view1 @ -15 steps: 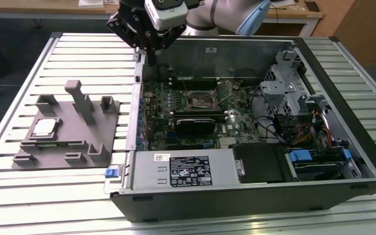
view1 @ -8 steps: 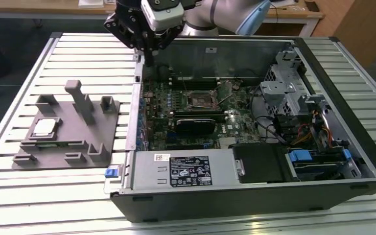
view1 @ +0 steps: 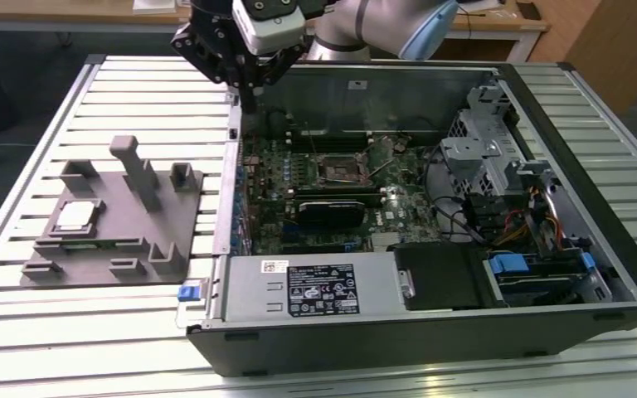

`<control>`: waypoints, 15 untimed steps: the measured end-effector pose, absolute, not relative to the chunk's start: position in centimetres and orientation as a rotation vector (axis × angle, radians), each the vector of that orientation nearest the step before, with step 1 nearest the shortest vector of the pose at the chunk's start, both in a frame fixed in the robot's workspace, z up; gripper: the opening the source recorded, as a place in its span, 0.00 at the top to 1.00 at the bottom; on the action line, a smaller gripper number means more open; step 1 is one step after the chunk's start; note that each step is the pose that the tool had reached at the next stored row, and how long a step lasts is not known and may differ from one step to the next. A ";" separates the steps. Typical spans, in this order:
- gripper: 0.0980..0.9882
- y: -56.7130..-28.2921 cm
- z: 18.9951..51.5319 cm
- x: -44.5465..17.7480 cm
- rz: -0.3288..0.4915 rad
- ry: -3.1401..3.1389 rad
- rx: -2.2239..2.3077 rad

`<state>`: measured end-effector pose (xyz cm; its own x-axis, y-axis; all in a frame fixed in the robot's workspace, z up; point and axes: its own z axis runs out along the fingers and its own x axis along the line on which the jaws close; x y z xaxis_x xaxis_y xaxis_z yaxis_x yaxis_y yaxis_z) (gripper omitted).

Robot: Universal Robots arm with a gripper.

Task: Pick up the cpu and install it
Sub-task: 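Reach for the cpu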

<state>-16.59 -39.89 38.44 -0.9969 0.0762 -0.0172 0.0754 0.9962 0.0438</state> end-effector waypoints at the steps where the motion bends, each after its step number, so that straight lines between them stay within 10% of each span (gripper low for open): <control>1: 0.99 -39.9 38.4 -16.7 0.067 3.120 0.119; 15: 0.99 -39.9 38.2 -17.6 0.067 3.123 0.119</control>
<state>-17.63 -39.89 38.19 -0.9970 0.0762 -0.0140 0.0756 0.9962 0.0437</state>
